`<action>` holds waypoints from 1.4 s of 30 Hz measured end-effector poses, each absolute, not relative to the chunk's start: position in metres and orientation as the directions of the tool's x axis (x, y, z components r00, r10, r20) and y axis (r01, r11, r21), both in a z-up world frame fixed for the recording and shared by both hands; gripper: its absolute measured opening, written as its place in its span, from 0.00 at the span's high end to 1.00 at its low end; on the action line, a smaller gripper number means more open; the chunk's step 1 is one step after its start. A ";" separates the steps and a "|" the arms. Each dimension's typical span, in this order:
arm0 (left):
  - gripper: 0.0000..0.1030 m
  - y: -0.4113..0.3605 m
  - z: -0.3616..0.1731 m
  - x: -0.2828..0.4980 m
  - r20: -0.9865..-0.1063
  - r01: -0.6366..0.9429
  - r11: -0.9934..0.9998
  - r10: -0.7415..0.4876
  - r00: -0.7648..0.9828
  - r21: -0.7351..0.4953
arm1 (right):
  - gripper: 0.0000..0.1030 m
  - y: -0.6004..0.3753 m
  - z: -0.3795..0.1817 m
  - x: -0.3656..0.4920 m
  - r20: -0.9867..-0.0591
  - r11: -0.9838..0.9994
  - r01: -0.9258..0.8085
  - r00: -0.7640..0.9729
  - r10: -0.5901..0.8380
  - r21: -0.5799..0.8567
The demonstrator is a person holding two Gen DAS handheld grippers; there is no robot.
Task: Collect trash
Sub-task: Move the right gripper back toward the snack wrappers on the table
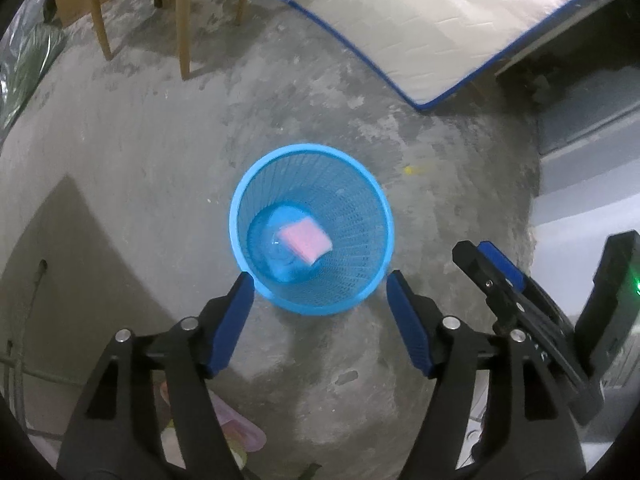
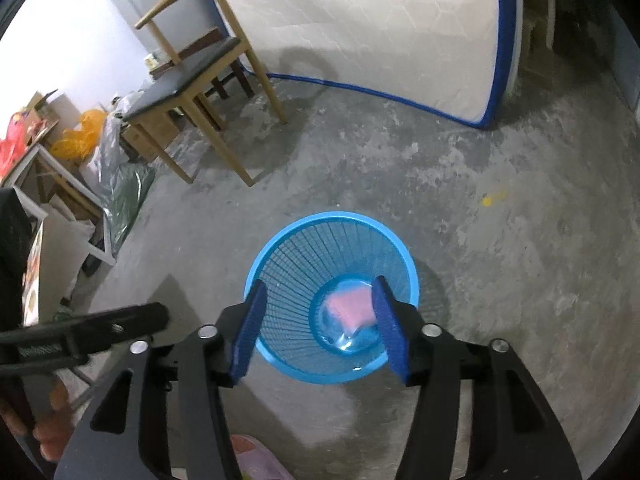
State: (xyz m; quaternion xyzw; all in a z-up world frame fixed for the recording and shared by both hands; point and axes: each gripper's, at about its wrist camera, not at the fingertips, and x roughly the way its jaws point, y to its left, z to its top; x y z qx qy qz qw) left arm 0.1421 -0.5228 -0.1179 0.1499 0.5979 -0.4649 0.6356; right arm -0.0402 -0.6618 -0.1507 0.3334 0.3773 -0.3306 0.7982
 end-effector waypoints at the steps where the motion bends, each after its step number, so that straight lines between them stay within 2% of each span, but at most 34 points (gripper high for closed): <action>1: 0.34 -0.516 -0.112 0.142 -0.899 0.778 0.517 -0.417 -0.136 -0.357 | 0.44 -0.658 -0.145 -0.043 -0.819 0.568 0.774 0.501 -0.280 0.280; 8: 0.32 -0.457 -0.063 0.148 -0.892 0.785 0.536 -0.451 -0.045 -0.311 | 0.20 -0.628 -0.104 -0.055 -0.786 0.627 0.748 0.516 -0.341 0.219; 11: 0.32 -0.425 -0.039 0.145 -0.890 0.799 0.548 -0.454 0.035 -0.248 | 0.10 -0.609 -0.085 -0.052 -0.772 0.655 0.739 0.505 -0.385 0.157; 13: 0.26 -0.401 -0.024 0.140 -0.886 0.805 0.549 -0.460 0.066 -0.224 | 0.06 -0.591 -0.069 -0.049 -0.752 0.677 0.726 0.511 -0.415 0.120; 20: 0.19 -0.325 0.016 0.130 -0.849 0.783 0.585 -0.507 0.150 -0.211 | 0.06 -0.527 -0.026 -0.033 -0.670 0.689 0.722 0.479 -0.567 -0.068; 25: 0.13 -0.262 0.044 0.134 -0.819 0.745 0.636 -0.527 0.228 -0.202 | 0.06 -0.478 0.000 -0.017 -0.614 0.760 0.622 0.530 -0.585 -0.187; 28: 0.09 -0.227 0.060 0.139 -0.791 0.720 0.658 -0.553 0.262 -0.222 | 0.06 -0.452 0.014 -0.015 -0.585 0.830 0.539 0.630 -0.510 -0.143; 33: 0.08 -0.159 0.078 0.147 -0.751 0.658 0.708 -0.575 0.325 -0.257 | 0.06 -0.420 0.031 -0.010 -0.544 0.912 0.406 0.779 -0.311 0.058; 38: 0.08 -0.103 0.078 0.150 -0.718 0.581 0.758 -0.579 0.386 -0.298 | 0.06 -0.387 0.032 0.013 -0.550 0.937 0.285 0.825 -0.131 0.204; 42: 0.08 -0.086 0.076 0.142 -0.696 0.570 0.784 -0.553 0.458 -0.248 | 0.06 -0.365 0.027 0.038 -0.564 0.921 0.177 0.824 0.054 0.347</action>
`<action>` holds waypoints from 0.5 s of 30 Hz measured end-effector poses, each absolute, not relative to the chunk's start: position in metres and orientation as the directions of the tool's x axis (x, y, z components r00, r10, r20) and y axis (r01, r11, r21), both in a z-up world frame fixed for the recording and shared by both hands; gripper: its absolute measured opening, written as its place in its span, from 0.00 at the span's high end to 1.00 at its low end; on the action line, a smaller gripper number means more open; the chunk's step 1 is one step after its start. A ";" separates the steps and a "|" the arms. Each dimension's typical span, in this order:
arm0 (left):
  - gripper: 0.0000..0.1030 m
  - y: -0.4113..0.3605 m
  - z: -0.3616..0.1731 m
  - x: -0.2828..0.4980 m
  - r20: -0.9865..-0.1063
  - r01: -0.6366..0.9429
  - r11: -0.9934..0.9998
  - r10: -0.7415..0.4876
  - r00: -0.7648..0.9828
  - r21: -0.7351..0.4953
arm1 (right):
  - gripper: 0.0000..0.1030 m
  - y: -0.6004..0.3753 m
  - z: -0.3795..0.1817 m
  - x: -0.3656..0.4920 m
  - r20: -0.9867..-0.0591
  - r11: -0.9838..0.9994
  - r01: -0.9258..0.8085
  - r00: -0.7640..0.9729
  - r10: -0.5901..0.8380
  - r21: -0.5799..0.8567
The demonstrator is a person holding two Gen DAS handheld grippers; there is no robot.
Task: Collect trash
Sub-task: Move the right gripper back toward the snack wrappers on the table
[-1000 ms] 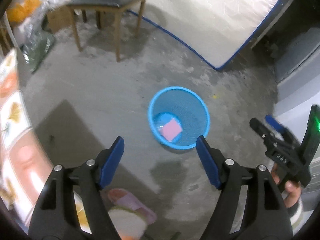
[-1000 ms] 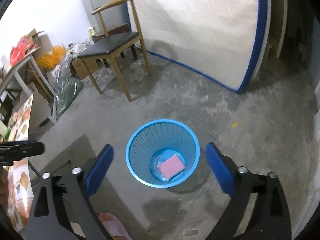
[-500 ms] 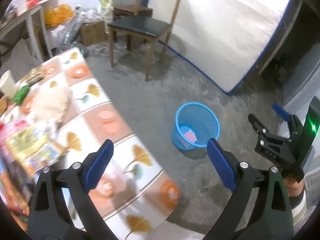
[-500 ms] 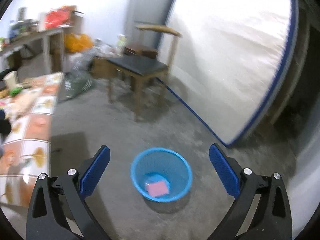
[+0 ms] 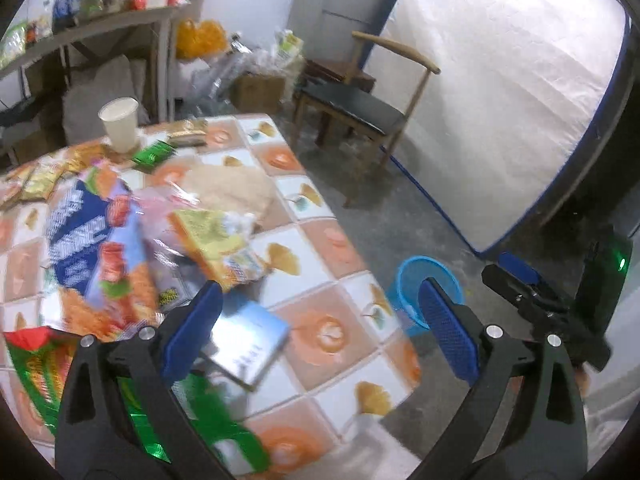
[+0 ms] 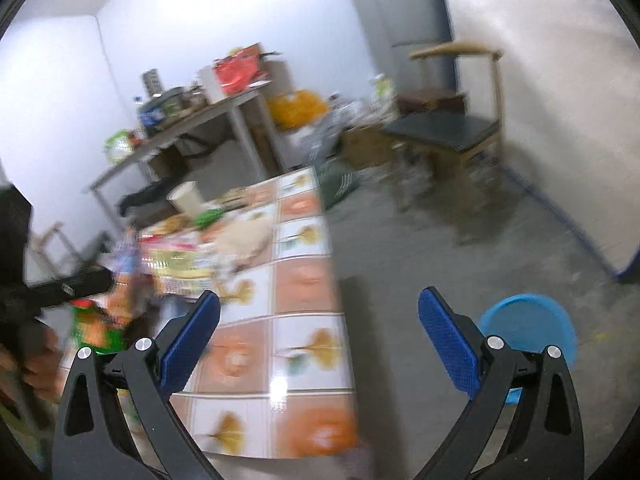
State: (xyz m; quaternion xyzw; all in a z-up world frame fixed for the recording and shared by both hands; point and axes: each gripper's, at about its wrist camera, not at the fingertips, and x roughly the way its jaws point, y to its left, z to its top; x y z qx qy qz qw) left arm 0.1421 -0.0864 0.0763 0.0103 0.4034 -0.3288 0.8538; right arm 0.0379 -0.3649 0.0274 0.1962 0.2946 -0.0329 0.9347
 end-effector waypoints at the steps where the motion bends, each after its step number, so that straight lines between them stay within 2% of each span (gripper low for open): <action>1: 0.08 -0.084 0.076 0.141 -0.690 0.564 0.795 -0.537 0.485 -0.222 | 0.06 -0.360 0.026 0.043 -0.566 0.910 0.158 0.819 0.096 0.383; 3: 0.08 -0.078 0.074 0.142 -0.681 0.545 0.816 -0.511 0.525 -0.192 | 0.06 -0.355 0.020 0.053 -0.560 0.889 0.125 0.812 0.164 0.441; 7: 0.09 -0.072 0.064 0.151 -0.682 0.501 0.842 -0.488 0.545 -0.202 | 0.15 -0.348 0.010 0.071 -0.561 0.854 0.085 0.786 0.259 0.513; 9: 0.12 -0.073 0.058 0.159 -0.684 0.472 0.856 -0.475 0.554 -0.212 | 0.19 -0.346 0.004 0.081 -0.563 0.832 0.071 0.768 0.306 0.550; 11: 0.30 -0.072 0.052 0.168 -0.695 0.449 0.864 -0.467 0.547 -0.227 | 0.21 -0.344 0.001 0.089 -0.567 0.825 0.071 0.759 0.320 0.561; 12: 0.31 -0.071 0.049 0.174 -0.701 0.432 0.869 -0.464 0.541 -0.241 | 0.23 -0.343 -0.001 0.092 -0.567 0.821 0.066 0.754 0.330 0.567; 14: 0.43 -0.070 0.043 0.182 -0.709 0.406 0.871 -0.470 0.526 -0.276 | 0.24 -0.343 -0.005 0.098 -0.570 0.815 0.065 0.747 0.343 0.576; 15: 0.44 -0.070 0.041 0.185 -0.711 0.400 0.872 -0.470 0.523 -0.283 | 0.26 -0.343 -0.008 0.101 -0.574 0.811 0.067 0.740 0.350 0.581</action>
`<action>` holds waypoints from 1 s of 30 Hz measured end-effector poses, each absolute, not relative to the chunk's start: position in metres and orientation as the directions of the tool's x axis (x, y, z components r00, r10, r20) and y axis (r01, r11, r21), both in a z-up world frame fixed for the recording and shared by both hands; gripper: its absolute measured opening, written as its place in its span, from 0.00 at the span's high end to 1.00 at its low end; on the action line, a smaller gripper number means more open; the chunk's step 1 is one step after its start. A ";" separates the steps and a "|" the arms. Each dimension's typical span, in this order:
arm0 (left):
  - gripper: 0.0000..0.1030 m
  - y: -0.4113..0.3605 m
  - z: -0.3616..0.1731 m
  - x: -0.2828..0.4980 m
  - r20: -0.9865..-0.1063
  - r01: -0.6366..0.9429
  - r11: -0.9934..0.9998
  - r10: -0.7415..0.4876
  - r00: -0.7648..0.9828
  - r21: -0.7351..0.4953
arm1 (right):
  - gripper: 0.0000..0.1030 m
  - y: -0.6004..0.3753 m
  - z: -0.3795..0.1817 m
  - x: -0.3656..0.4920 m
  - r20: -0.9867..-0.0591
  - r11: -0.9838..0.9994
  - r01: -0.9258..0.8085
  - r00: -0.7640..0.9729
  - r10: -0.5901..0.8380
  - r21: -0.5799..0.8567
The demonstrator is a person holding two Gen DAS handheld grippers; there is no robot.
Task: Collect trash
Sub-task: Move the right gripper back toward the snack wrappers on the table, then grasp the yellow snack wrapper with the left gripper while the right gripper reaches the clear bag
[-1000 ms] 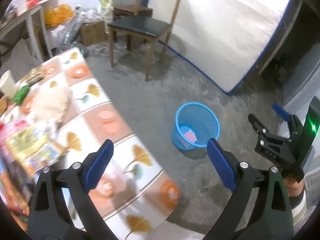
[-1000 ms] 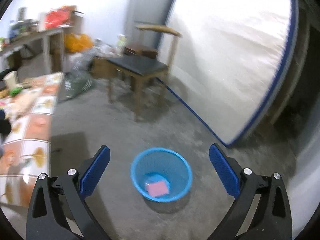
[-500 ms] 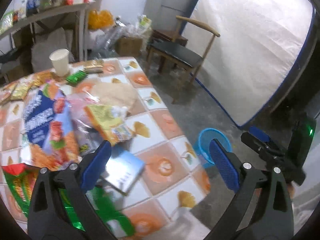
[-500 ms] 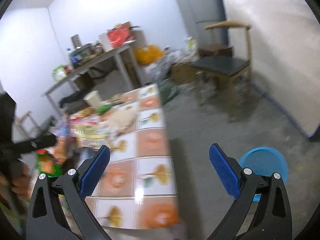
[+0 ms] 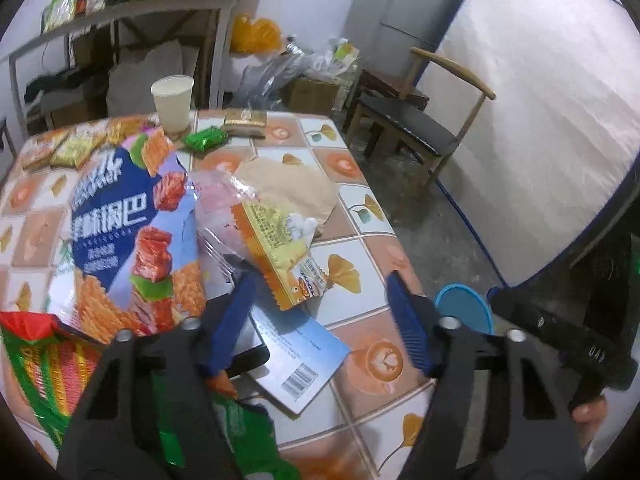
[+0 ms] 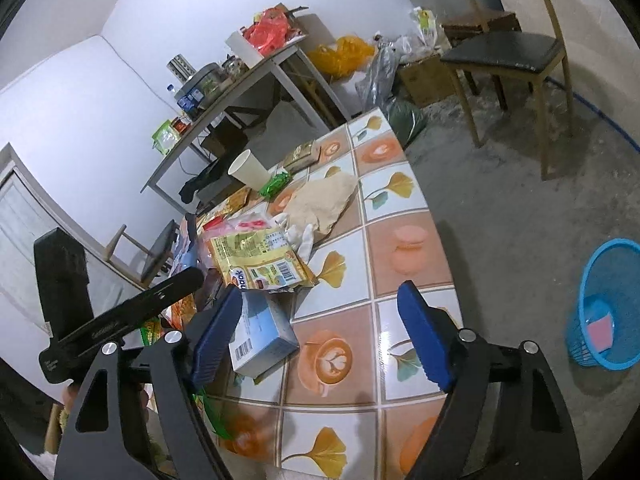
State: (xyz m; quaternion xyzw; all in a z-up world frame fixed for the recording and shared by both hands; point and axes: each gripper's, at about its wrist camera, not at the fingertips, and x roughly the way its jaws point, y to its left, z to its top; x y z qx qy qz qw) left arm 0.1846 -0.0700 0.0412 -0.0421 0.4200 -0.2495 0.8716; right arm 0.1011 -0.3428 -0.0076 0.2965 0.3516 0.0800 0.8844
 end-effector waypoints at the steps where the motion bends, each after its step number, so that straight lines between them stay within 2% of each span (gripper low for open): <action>1: 0.45 -0.070 0.039 0.187 -0.710 0.393 0.873 -0.472 0.522 -0.290 | 0.28 -0.343 -0.010 0.103 -0.579 0.810 0.069 0.735 0.353 0.582; 9: 0.51 -0.080 0.025 0.203 -0.762 0.339 0.920 -0.360 0.539 -0.195 | 0.33 -0.344 -0.018 0.115 -0.601 0.806 0.081 0.710 0.366 0.587; 13: 0.56 -0.079 0.016 0.215 -0.784 0.305 0.932 -0.336 0.522 -0.196 | 0.33 -0.344 -0.019 0.117 -0.605 0.807 0.080 0.706 0.368 0.585; 19: 0.58 -0.080 0.012 0.222 -0.792 0.287 0.933 -0.341 0.507 -0.218 | 0.34 -0.342 -0.021 0.119 -0.610 0.811 0.078 0.702 0.368 0.579; 24: 0.69 -0.082 0.008 0.221 -0.801 0.283 0.936 -0.332 0.498 -0.212 | 0.36 -0.341 -0.022 0.119 -0.612 0.810 0.082 0.701 0.367 0.580; 30: 0.93 -0.080 0.008 0.222 -0.798 0.273 0.938 -0.327 0.506 -0.212 | 0.38 -0.343 -0.025 0.117 -0.615 0.807 0.095 0.700 0.362 0.583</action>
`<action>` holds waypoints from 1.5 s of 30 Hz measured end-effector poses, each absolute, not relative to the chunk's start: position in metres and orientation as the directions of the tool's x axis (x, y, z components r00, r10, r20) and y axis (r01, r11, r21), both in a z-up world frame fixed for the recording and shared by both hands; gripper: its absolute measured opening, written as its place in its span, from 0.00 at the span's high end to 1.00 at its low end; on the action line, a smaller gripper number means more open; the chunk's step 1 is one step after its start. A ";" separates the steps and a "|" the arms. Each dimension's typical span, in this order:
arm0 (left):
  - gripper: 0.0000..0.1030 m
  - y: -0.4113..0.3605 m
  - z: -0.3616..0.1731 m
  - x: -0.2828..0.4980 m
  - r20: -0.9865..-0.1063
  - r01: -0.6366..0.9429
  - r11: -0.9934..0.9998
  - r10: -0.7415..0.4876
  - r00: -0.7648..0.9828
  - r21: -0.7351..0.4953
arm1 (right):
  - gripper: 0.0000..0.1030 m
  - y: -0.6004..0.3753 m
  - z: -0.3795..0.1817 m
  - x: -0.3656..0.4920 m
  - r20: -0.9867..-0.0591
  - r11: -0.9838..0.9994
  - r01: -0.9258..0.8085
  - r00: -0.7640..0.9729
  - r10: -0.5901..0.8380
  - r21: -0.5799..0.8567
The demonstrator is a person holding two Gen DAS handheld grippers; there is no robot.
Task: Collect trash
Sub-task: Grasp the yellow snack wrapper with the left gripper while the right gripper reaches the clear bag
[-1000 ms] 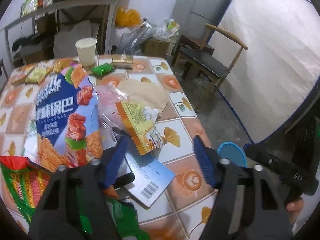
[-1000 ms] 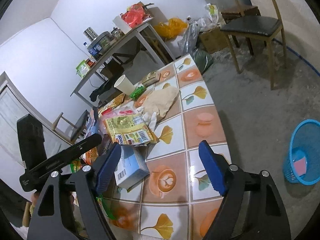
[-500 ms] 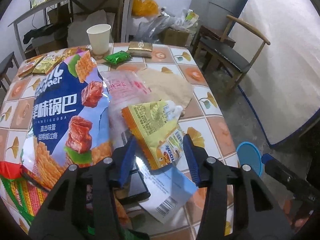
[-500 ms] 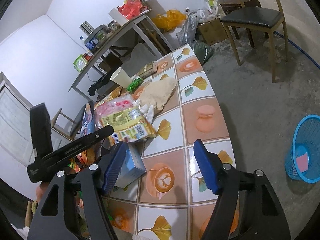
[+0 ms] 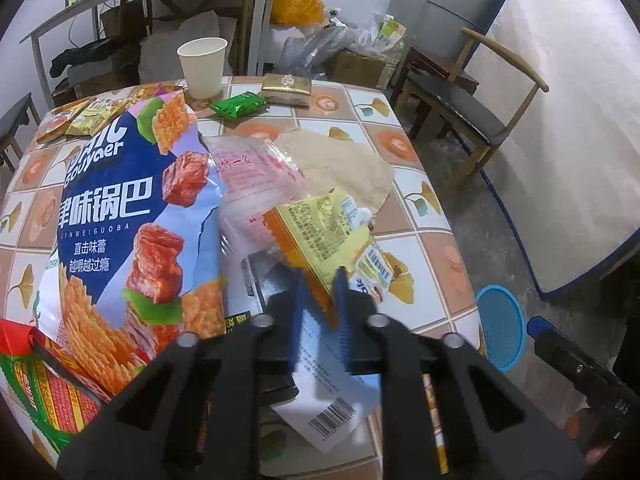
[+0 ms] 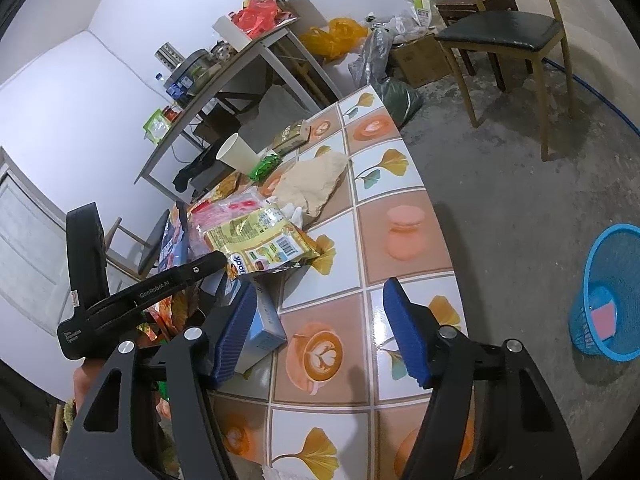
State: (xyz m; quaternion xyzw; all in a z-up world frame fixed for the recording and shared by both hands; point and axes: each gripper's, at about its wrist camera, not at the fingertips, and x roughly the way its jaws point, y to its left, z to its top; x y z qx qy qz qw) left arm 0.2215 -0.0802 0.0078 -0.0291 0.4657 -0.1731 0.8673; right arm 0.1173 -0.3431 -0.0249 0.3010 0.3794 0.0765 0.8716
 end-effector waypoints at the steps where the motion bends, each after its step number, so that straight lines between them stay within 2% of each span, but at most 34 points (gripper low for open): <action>1: 0.97 -0.080 0.008 0.221 -0.797 0.273 0.938 -0.328 0.507 -0.212 | 0.38 -0.344 -0.025 0.117 -0.616 0.808 0.096 0.700 0.360 0.582; 3: 1.00 -0.079 0.008 0.220 -0.791 0.277 0.935 -0.338 0.509 -0.222 | 0.38 -0.344 -0.026 0.116 -0.617 0.807 0.099 0.701 0.358 0.582; 8: 1.00 -0.077 0.011 0.215 -0.774 0.287 0.923 -0.374 0.511 -0.257 | 0.39 -0.346 -0.026 0.113 -0.616 0.804 0.105 0.703 0.356 0.585; 11: 1.00 -0.073 0.013 0.214 -0.767 0.278 0.904 -0.423 0.482 -0.324 | 0.39 -0.347 -0.026 0.114 -0.614 0.801 0.104 0.702 0.361 0.589; 12: 0.97 -0.071 0.012 0.214 -0.767 0.270 0.896 -0.442 0.466 -0.352 | 0.39 -0.347 -0.027 0.114 -0.610 0.796 0.101 0.701 0.368 0.597; 14: 0.73 -0.070 0.009 0.216 -0.775 0.257 0.885 -0.465 0.429 -0.389 | 0.39 -0.348 -0.030 0.117 -0.596 0.774 0.090 0.696 0.402 0.627; 20: 0.63 -0.067 -0.002 0.228 -0.794 0.185 0.880 -0.475 0.379 -0.438 | 0.39 -0.348 -0.045 0.149 -0.530 0.669 0.054 0.658 0.535 0.742; 22: 0.62 -0.068 -0.005 0.233 -0.801 0.163 0.879 -0.476 0.362 -0.449 | 0.39 -0.345 -0.049 0.167 -0.515 0.650 0.038 0.645 0.565 0.759; 24: 0.62 -0.069 -0.008 0.236 -0.799 0.153 0.874 -0.484 0.357 -0.462 | 0.40 -0.341 -0.056 0.185 -0.510 0.637 0.033 0.631 0.584 0.770; 25: 0.62 -0.069 -0.009 0.238 -0.798 0.150 0.872 -0.487 0.356 -0.465 | 0.45 -0.340 -0.059 0.193 -0.516 0.636 0.038 0.623 0.588 0.771; 31: 0.65 -0.075 -0.013 0.246 -0.798 0.150 0.878 -0.477 0.369 -0.455 | 0.54 -0.337 -0.082 0.222 -0.536 0.617 0.079 0.590 0.604 0.783; 32: 0.67 -0.075 -0.013 0.246 -0.796 0.148 0.878 -0.475 0.374 -0.455 | 0.54 -0.336 -0.083 0.224 -0.534 0.613 0.080 0.588 0.608 0.786; 34: 0.76 -0.074 -0.013 0.248 -0.794 0.146 0.878 -0.475 0.379 -0.455 | 0.55 -0.335 -0.086 0.225 -0.538 0.613 0.083 0.582 0.610 0.786; 36: 0.78 -0.072 -0.014 0.248 -0.789 0.147 0.874 -0.483 0.381 -0.464 | 0.55 -0.335 -0.087 0.224 -0.538 0.612 0.087 0.583 0.609 0.786; 38: 0.85 -0.072 -0.013 0.245 -0.783 0.160 0.873 -0.484 0.392 -0.460 | 0.55 -0.336 -0.084 0.222 -0.536 0.611 0.089 0.590 0.604 0.787; 45: 0.87 -0.068 -0.001 0.235 -0.755 0.192 0.863 -0.502 0.422 -0.467 | 0.55 -0.353 -0.072 0.214 -0.520 0.609 0.089 0.624 0.583 0.788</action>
